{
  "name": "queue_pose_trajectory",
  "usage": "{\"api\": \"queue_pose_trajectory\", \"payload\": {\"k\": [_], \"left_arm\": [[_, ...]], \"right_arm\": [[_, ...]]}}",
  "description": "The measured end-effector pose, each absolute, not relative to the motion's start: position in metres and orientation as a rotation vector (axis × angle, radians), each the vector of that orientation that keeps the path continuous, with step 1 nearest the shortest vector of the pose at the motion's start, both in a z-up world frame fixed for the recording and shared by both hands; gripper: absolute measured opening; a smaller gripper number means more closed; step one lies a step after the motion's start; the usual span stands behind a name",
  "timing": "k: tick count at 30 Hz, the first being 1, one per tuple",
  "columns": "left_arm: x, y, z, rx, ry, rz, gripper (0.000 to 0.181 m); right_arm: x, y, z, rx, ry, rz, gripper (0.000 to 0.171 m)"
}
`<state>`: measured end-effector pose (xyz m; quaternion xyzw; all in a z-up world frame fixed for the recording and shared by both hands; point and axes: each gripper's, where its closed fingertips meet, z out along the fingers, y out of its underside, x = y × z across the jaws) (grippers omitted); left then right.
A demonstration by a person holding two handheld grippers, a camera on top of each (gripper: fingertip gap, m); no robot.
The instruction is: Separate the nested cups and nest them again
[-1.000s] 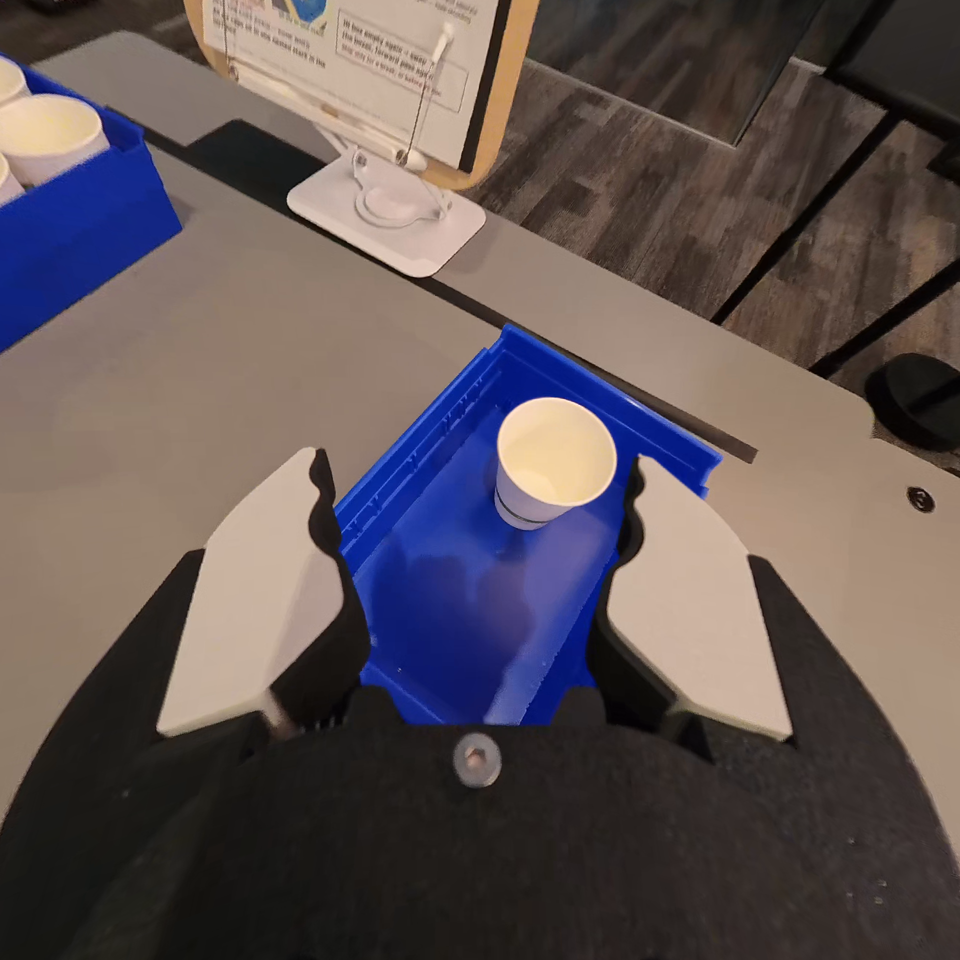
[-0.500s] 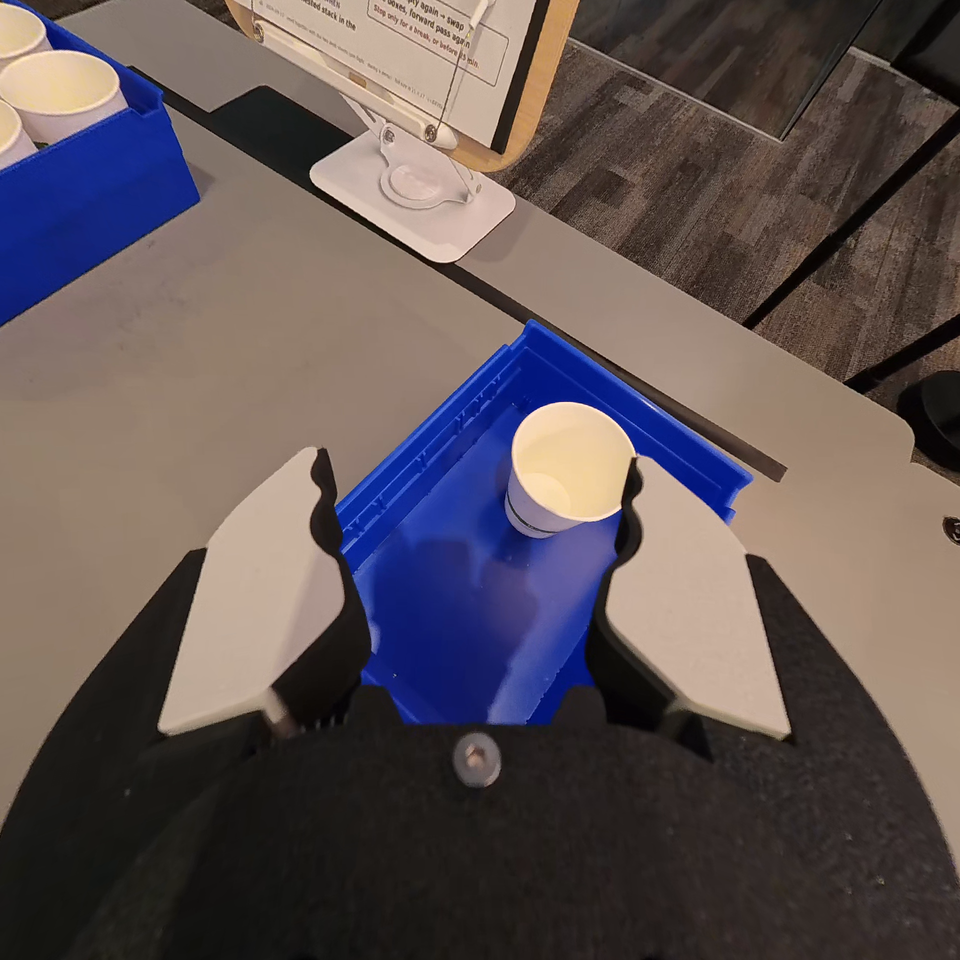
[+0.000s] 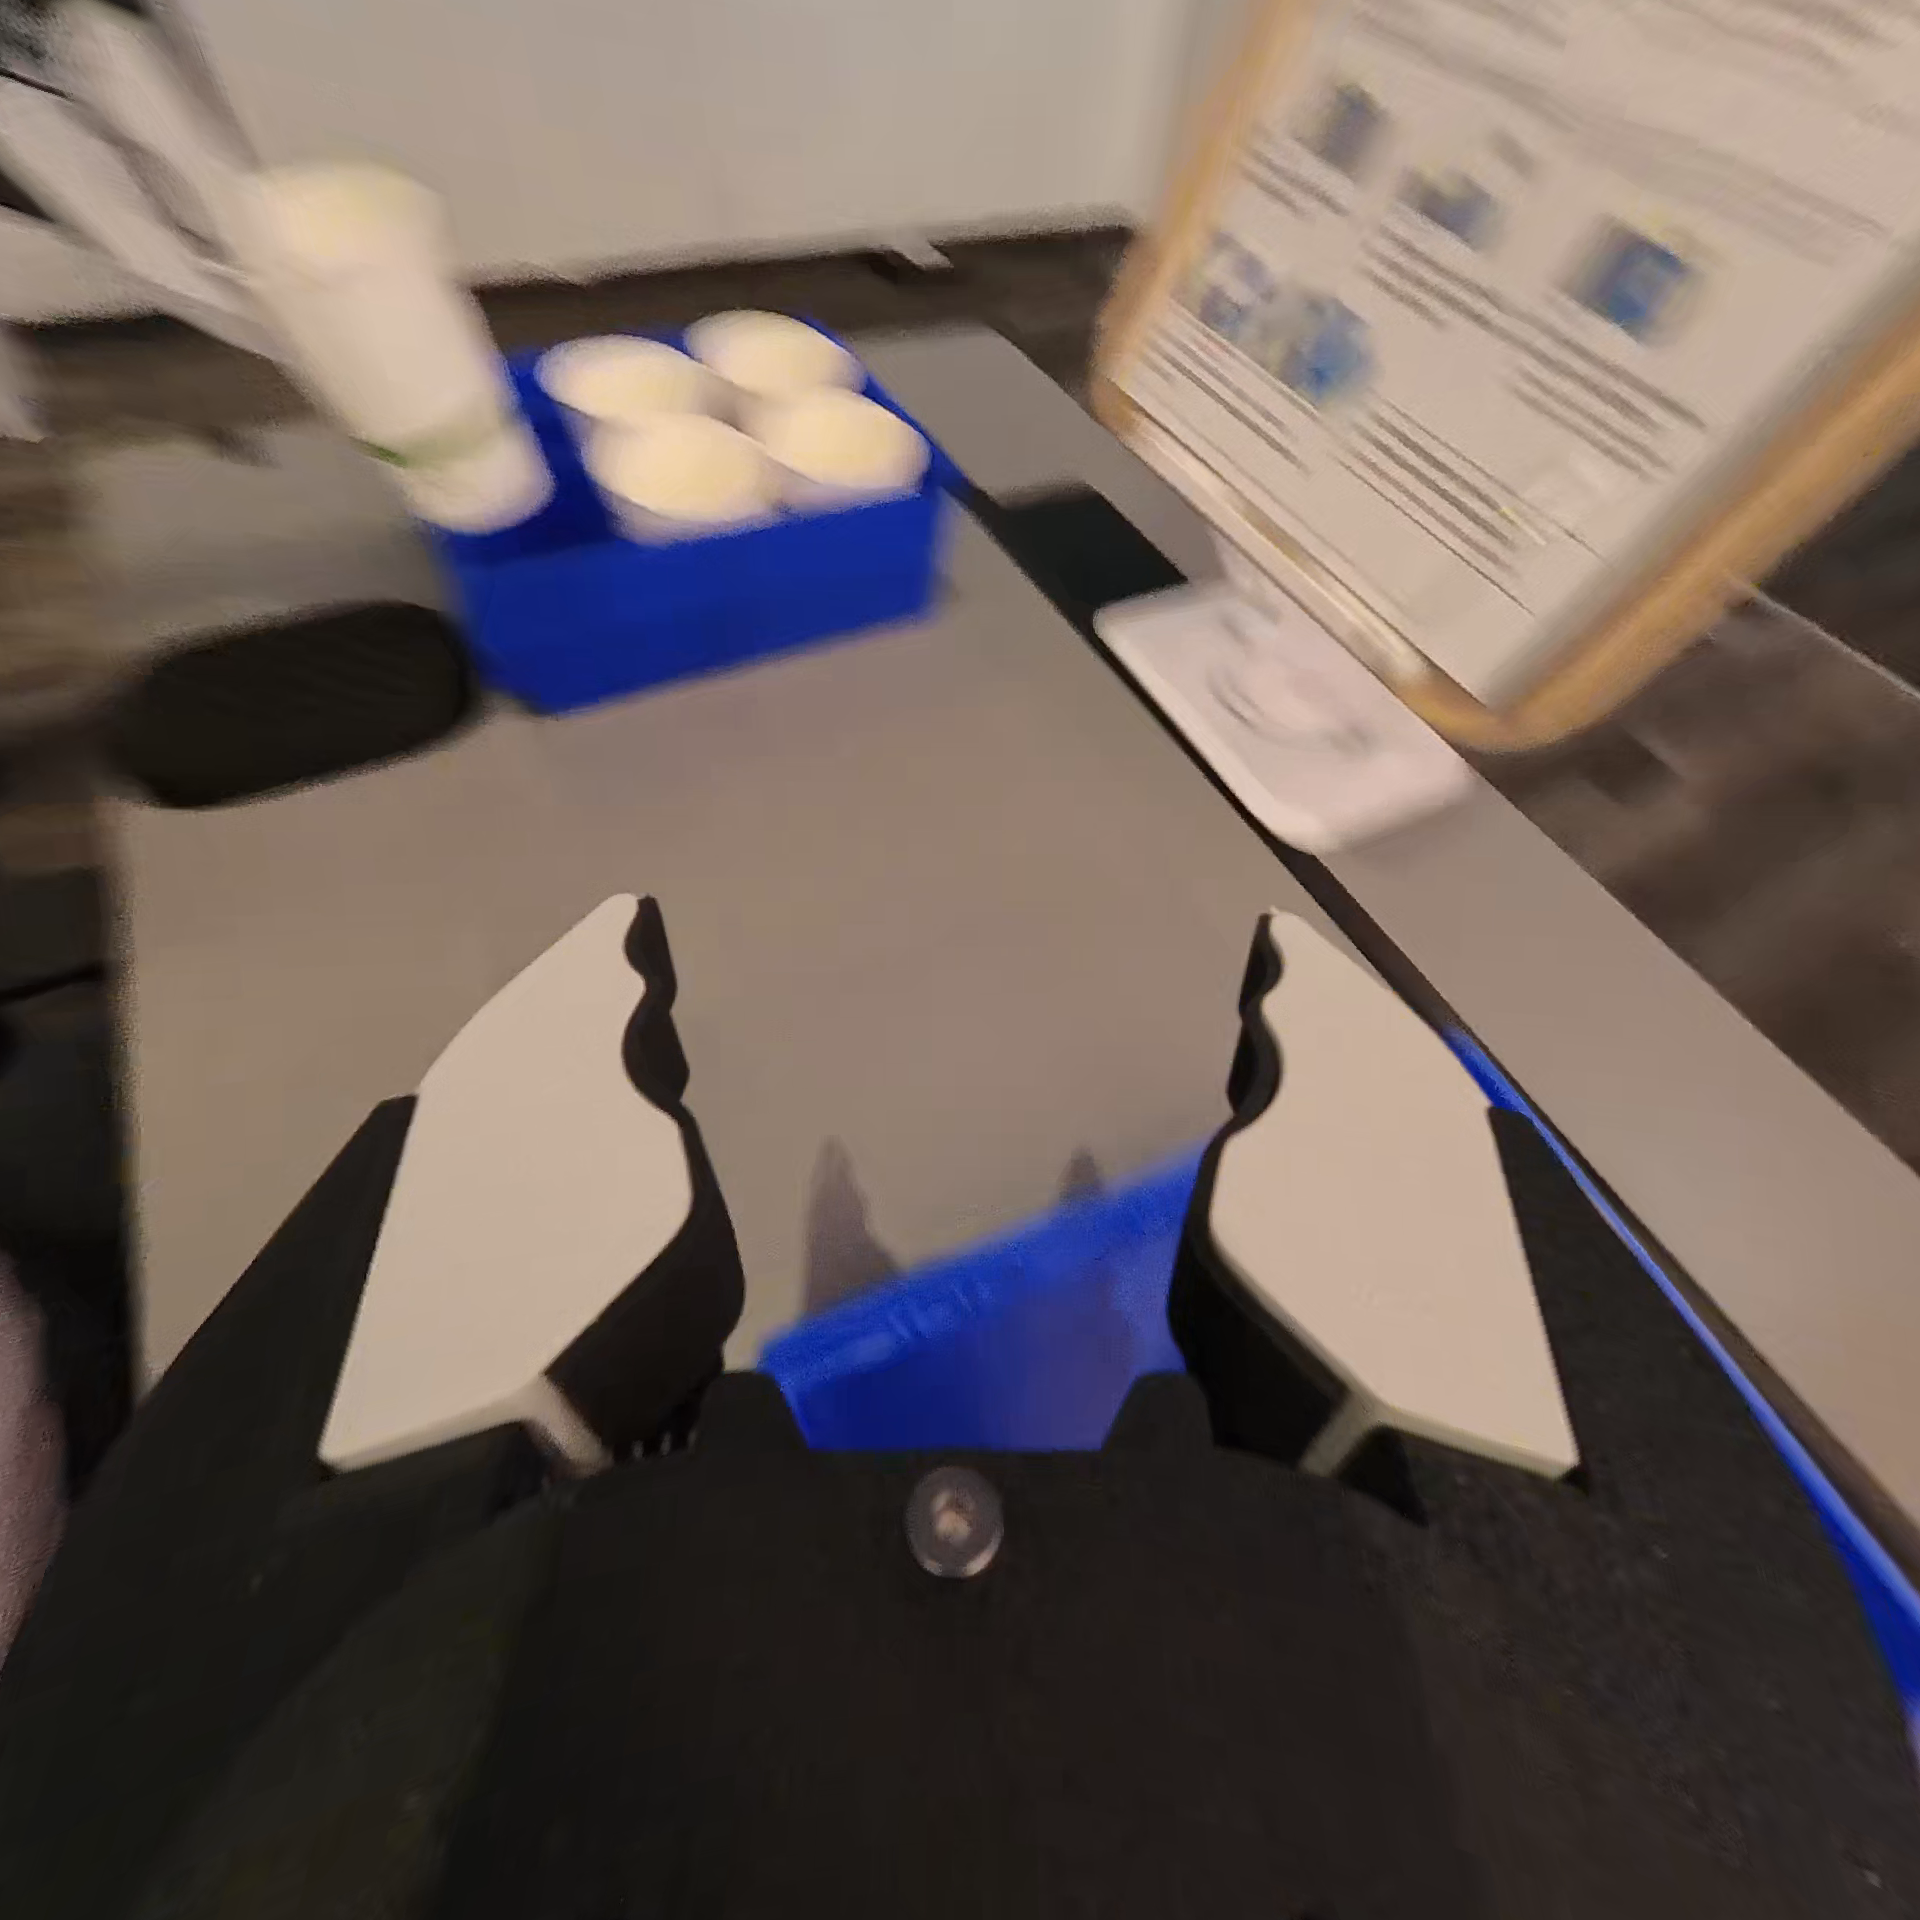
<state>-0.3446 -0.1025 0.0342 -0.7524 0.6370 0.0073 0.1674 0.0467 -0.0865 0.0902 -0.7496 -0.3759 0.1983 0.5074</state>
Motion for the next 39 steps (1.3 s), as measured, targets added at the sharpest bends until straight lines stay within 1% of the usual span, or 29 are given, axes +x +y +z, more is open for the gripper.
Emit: {"api": "queue_pose_trajectory", "payload": {"k": [2,4,7,9,17,22,26,30,39], "left_arm": [[-0.304,-0.126,0.055,-1.954,1.928,-0.113,0.000],[-0.267,-0.151,0.070,-1.785,2.028,-0.222,0.000],[-0.224,-0.181,0.080,-1.582,2.157,-0.294,0.000],[-0.203,-0.194,0.080,-1.487,2.218,-0.298,0.000],[-0.161,-0.215,0.068,-1.323,2.370,-0.274,0.000],[-0.152,-0.219,0.065,-1.304,2.398,-0.296,0.000],[-0.149,-0.221,0.062,-1.289,2.422,-0.292,0.000],[-0.149,-0.220,0.059,-1.306,2.427,-0.284,0.000],[-0.152,-0.222,0.056,-1.317,2.445,-0.294,0.000]], "right_arm": [[-0.006,-0.107,0.106,-1.603,-1.069,0.747,0.101],[-0.048,-0.131,0.116,-1.413,-1.200,0.993,0.091],[-0.087,-0.150,0.111,-1.309,-1.297,1.235,0.092],[-0.104,-0.154,0.100,-1.325,-1.338,1.303,0.097],[-0.137,-0.175,0.071,-1.345,-1.503,1.343,0.109],[-0.148,-0.187,0.060,-1.346,-1.580,1.350,0.108],[-0.151,-0.191,0.054,-1.359,-1.616,1.369,0.105],[-0.149,-0.194,0.051,-1.357,-1.647,1.384,0.092],[-0.147,-0.193,0.048,-1.366,-1.667,1.355,0.090]]}}
